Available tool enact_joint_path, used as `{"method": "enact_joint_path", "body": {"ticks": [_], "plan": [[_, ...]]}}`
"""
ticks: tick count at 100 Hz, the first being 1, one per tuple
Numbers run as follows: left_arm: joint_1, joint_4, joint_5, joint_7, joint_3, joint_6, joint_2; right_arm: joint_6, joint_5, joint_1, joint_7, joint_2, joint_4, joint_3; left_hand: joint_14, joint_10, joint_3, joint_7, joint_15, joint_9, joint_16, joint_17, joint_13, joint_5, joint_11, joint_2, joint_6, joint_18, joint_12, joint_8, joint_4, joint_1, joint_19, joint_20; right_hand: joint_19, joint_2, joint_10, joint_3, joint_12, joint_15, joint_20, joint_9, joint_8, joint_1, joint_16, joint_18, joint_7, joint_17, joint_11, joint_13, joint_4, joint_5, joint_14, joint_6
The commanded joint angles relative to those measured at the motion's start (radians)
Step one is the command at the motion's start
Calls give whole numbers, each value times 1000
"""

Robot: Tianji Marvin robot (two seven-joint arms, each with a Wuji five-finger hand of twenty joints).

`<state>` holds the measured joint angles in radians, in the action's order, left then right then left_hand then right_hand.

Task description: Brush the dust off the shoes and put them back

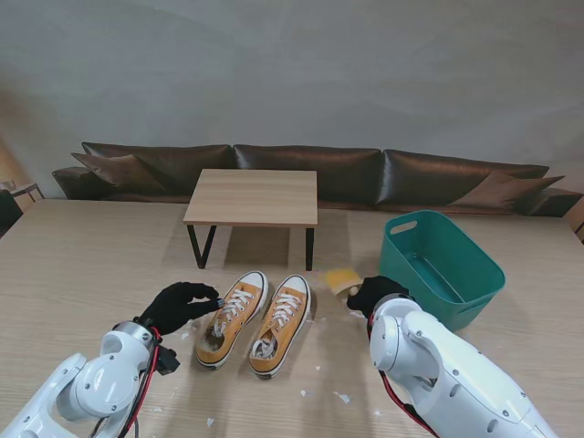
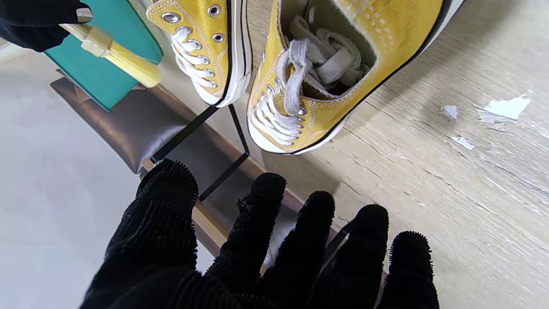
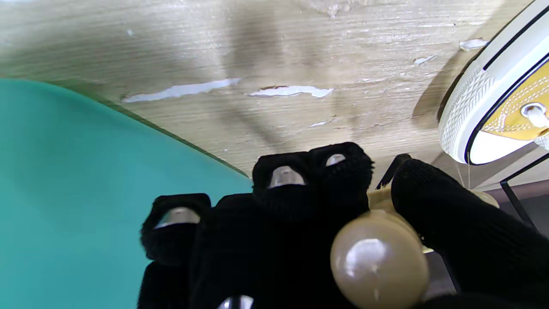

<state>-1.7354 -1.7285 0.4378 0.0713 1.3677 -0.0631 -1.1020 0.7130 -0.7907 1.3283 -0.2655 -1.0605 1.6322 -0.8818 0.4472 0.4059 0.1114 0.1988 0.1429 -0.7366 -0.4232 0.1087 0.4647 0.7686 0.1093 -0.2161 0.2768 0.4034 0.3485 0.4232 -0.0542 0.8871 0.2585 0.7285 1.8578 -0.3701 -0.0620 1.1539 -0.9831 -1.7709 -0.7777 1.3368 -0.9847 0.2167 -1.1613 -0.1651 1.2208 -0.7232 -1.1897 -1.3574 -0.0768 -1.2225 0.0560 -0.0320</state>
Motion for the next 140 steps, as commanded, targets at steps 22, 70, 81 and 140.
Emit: {"method": "enact_joint_path", "body": {"ticks": [22, 70, 81, 140], "plan": [[0, 1, -6, 22, -2, -2, -2, 2, -3, 37, -12, 7, 8, -10, 2, 10, -2, -1, -17, 8, 1, -20, -36, 9, -3, 37, 11, -3, 3, 4, 35, 11, -27, 18, 215, 59, -50, 51, -26, -49, 26, 109, -1, 36, 15, 32, -44, -473, -100, 41, 17, -113, -177, -122], [0, 1, -5, 20, -3, -5, -2, 20, 23, 16, 20, 0, -63, 18, 1, 11, -3, -1, -17, 7, 1, -20, -36, 10, -3, 38, 11, -5, 4, 4, 35, 13, -28, 18, 181, 68, -34, 29, -15, -37, 44, 105, 8, 11, 45, 48, -89, -470, -39, 39, 21, -85, -190, -100], [2, 2, -7, 23, -4, -7, -2, 17, 24, 16, 19, 1, -72, 23, 1, 11, -3, -1, -17, 8, 1, -21, -36, 9, -3, 39, 11, -4, 3, 4, 35, 12, -28, 18, 169, 63, -25, 24, -14, -35, 51, 105, 12, 2, 56, 50, -102, -469, -12, 39, 23, -75, -204, -92], [5, 4, -11, 26, -6, -6, -2, 66, -3, 0, 25, 4, -103, 72, 1, 11, -3, -1, -17, 6, 0, -20, -35, 10, -2, 38, 11, -4, 4, 4, 35, 13, -27, 19, 102, 42, 5, -20, -38, -11, 84, 46, 82, -32, 138, 72, -171, -461, 176, 37, 39, 84, -244, -77]]}}
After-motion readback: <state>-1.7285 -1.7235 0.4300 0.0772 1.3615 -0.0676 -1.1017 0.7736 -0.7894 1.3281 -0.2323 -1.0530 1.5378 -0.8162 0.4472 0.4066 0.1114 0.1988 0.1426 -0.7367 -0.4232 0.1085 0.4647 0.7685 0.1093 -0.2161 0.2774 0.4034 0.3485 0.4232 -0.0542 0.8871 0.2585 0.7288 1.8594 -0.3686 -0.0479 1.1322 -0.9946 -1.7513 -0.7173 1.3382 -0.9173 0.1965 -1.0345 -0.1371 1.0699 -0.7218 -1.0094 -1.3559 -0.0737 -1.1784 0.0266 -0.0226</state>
